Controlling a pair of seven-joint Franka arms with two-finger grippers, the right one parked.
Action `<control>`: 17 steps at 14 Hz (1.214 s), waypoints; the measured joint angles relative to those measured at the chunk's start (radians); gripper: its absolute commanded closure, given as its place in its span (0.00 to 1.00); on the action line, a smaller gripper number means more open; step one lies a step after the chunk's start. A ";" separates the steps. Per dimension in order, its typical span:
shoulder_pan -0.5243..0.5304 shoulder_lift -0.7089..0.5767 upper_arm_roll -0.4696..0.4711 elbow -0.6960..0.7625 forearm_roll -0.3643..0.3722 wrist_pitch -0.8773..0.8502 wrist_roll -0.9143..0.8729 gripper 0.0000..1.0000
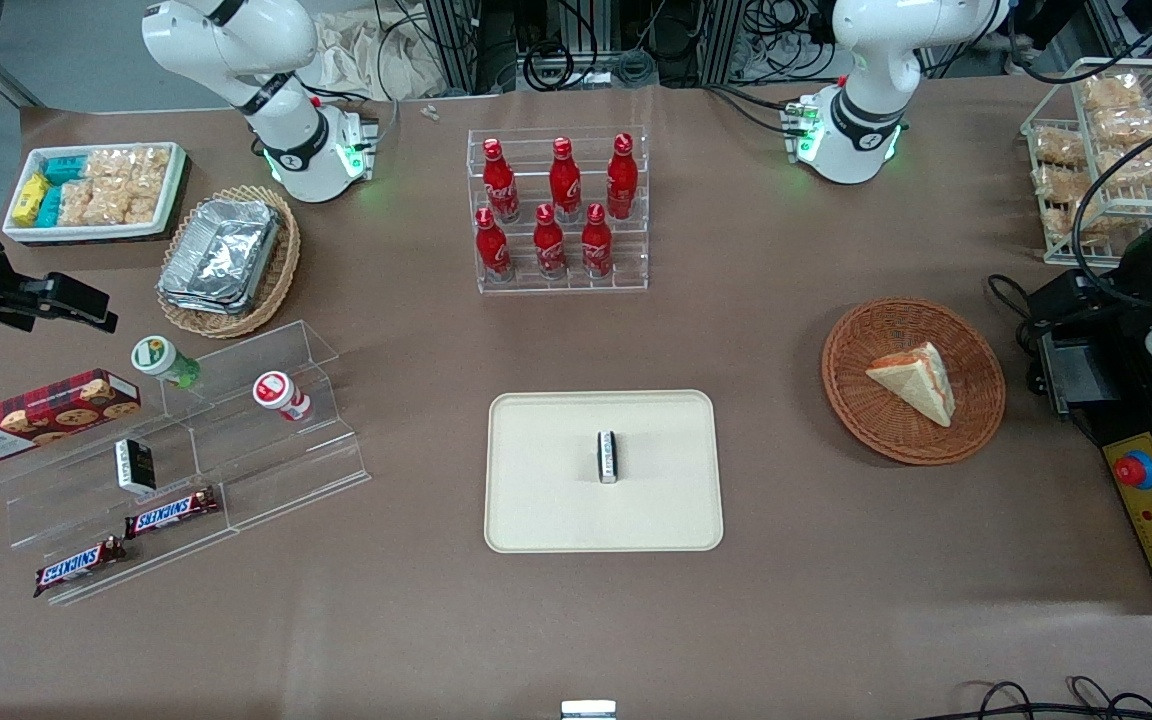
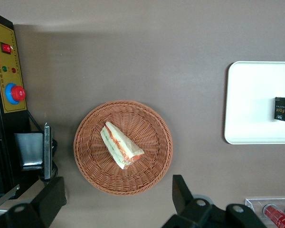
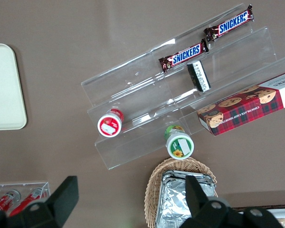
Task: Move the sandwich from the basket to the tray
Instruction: 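Move the left gripper down over the sandwich in the wicker basket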
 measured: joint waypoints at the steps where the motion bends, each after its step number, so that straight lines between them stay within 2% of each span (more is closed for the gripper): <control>1: 0.000 0.000 0.000 0.000 0.000 -0.001 0.000 0.00; 6: 0.001 0.003 0.000 -0.002 0.000 -0.020 -0.033 0.00; 11: 0.005 0.011 -0.001 -0.090 0.000 -0.012 -0.341 0.00; 14: 0.005 -0.003 -0.004 -0.199 0.001 0.123 -0.537 0.00; 17: 0.005 -0.055 -0.014 -0.396 0.010 0.298 -0.645 0.00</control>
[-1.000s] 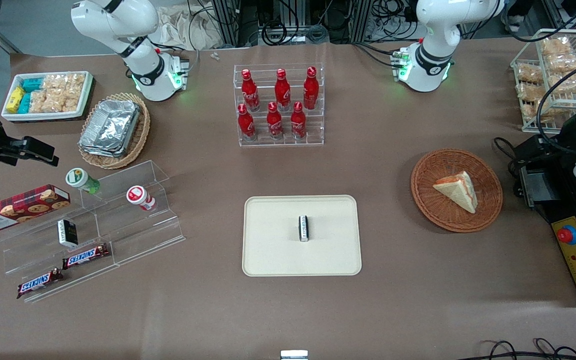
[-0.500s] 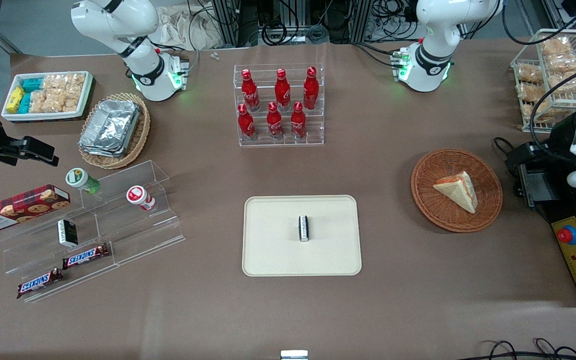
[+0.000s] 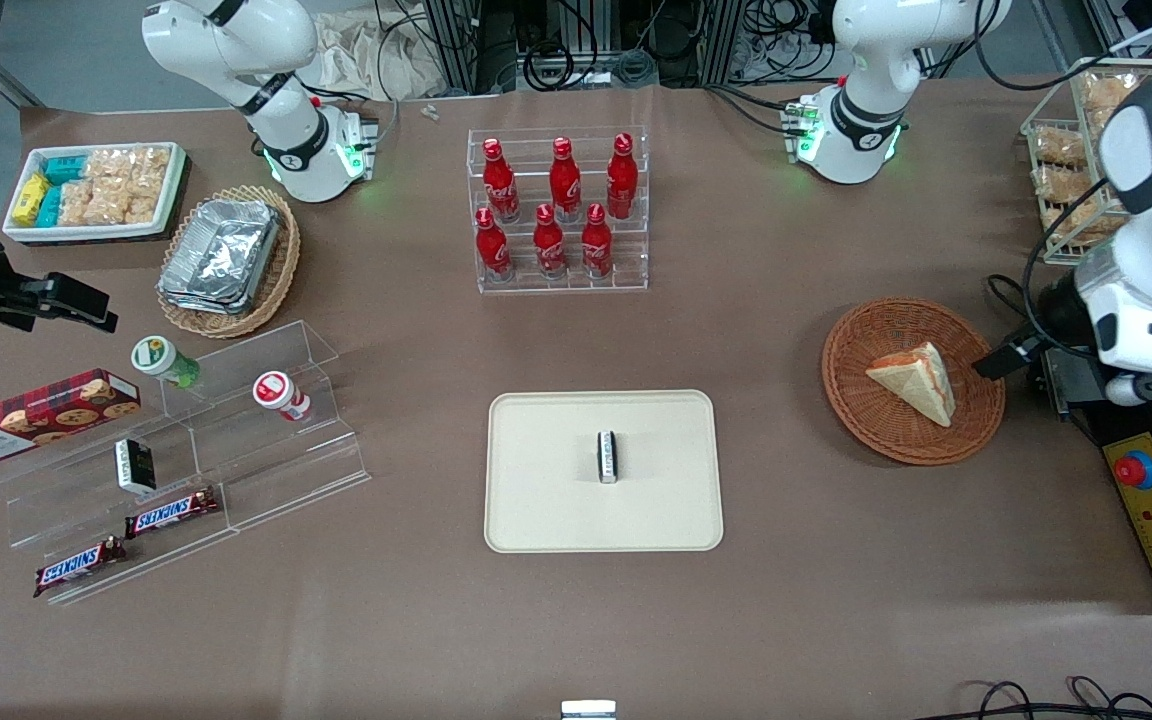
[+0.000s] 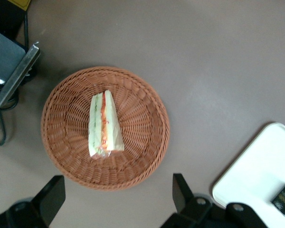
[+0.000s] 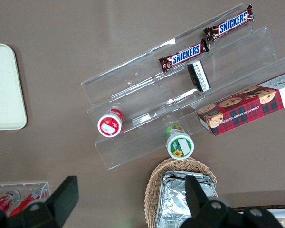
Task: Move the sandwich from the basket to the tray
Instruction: 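Move the left gripper down over the sandwich in the wicker basket, then lower the open left gripper around the sandwich and close it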
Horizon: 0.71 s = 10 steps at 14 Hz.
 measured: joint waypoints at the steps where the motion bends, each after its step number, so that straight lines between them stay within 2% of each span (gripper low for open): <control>1: 0.000 -0.021 0.000 -0.075 0.013 0.060 -0.025 0.00; 4: 0.003 -0.058 0.000 -0.250 0.021 0.187 -0.086 0.00; 10: 0.006 -0.037 0.000 -0.333 0.021 0.316 -0.210 0.00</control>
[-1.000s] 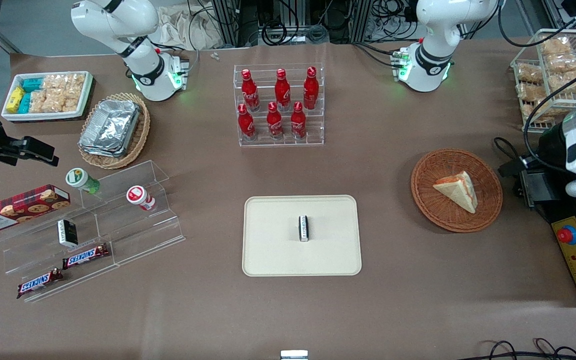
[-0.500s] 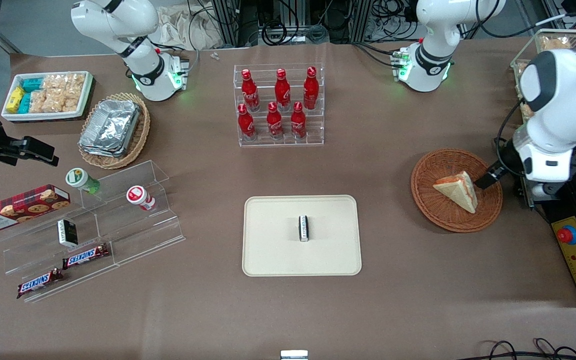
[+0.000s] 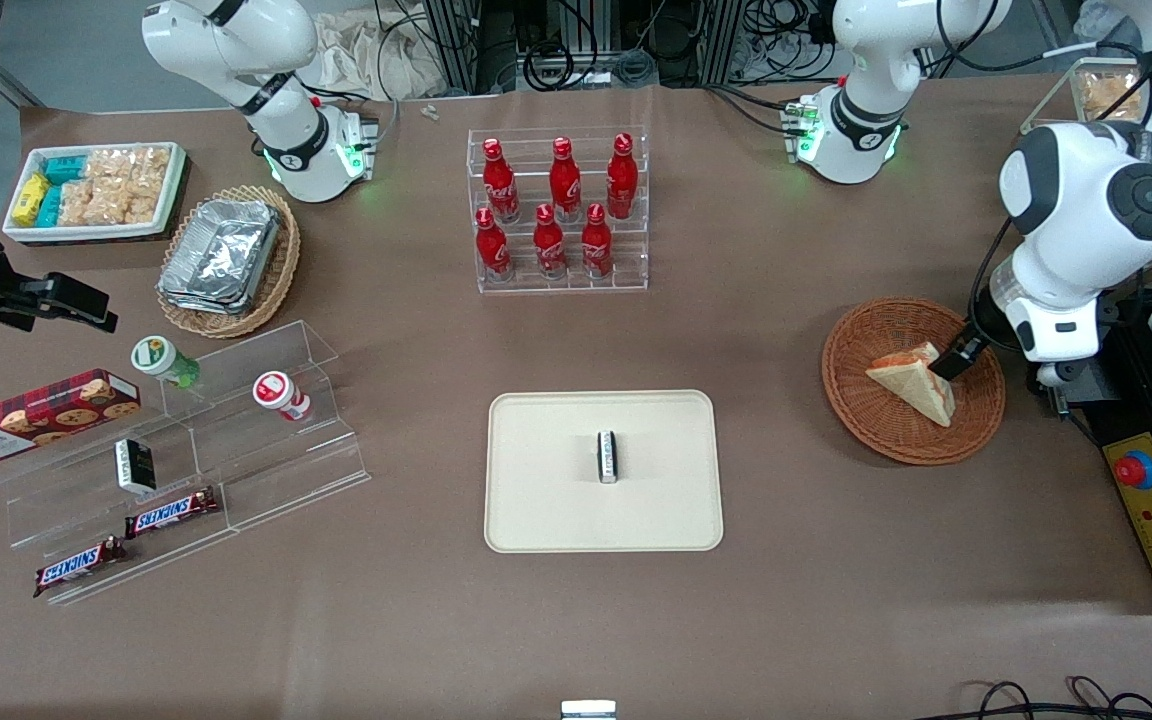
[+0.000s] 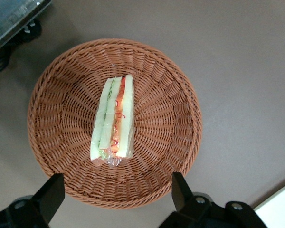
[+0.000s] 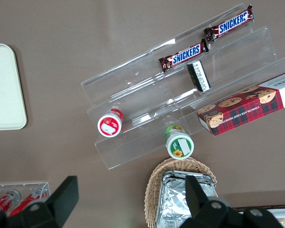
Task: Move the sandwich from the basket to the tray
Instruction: 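Lower the open left gripper around the sandwich and close it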
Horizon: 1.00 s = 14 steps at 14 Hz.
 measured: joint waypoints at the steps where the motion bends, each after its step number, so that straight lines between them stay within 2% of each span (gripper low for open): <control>1: 0.001 0.009 0.000 -0.019 0.000 0.033 -0.004 0.00; 14: 0.006 0.120 0.045 -0.162 0.000 0.320 -0.002 0.00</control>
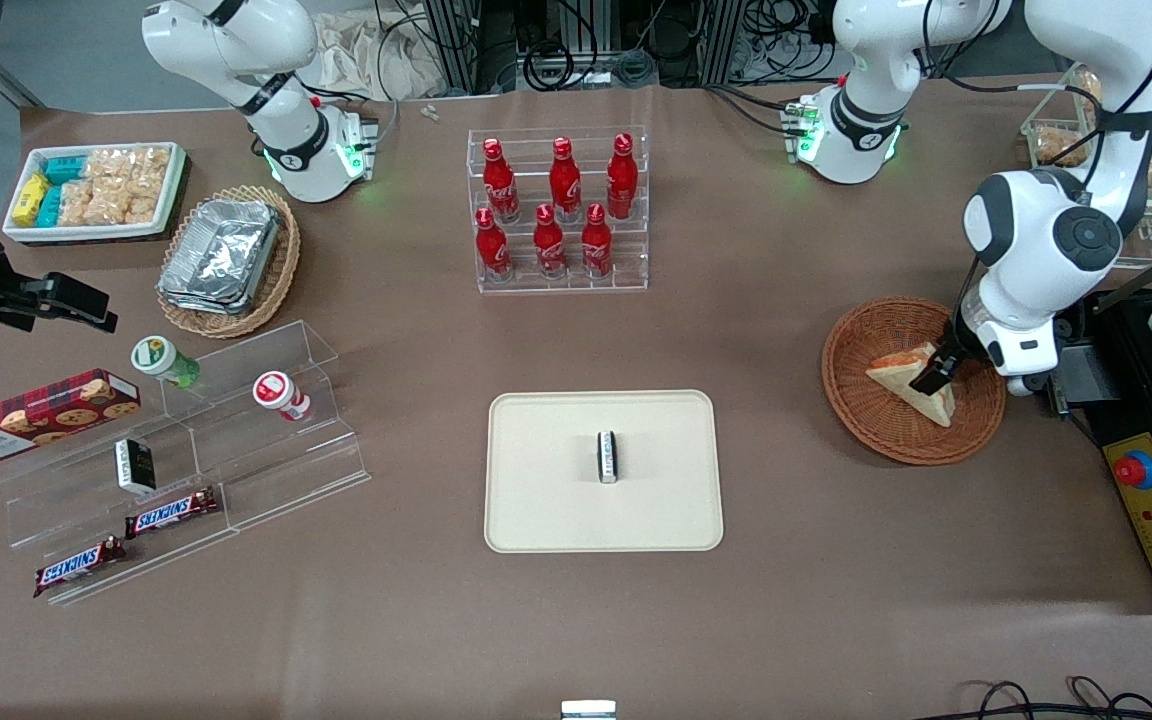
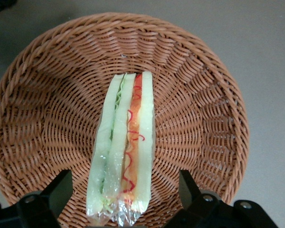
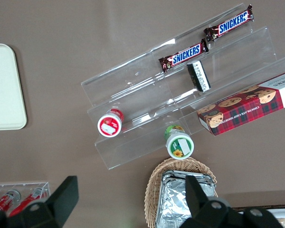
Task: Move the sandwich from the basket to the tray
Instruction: 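Lower the open left gripper around the sandwich and close it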
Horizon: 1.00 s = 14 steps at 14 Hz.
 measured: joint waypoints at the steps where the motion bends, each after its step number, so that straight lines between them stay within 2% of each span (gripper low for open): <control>1: 0.000 0.006 0.000 -0.005 0.000 0.013 0.001 0.00; 4: 0.000 0.024 0.000 -0.011 0.000 0.032 0.003 0.00; 5: 0.000 0.031 0.000 -0.013 0.000 0.042 0.004 0.03; 6: 0.000 0.038 0.000 -0.016 0.000 0.055 0.005 0.21; 7: 0.000 0.046 0.000 -0.019 -0.001 0.069 0.007 0.50; 8: 0.000 0.054 0.000 -0.022 -0.002 0.084 0.008 0.90; 9: 0.000 0.060 0.000 -0.024 -0.002 0.094 0.010 1.00; 14: 0.000 0.061 0.001 -0.024 -0.003 0.102 0.014 1.00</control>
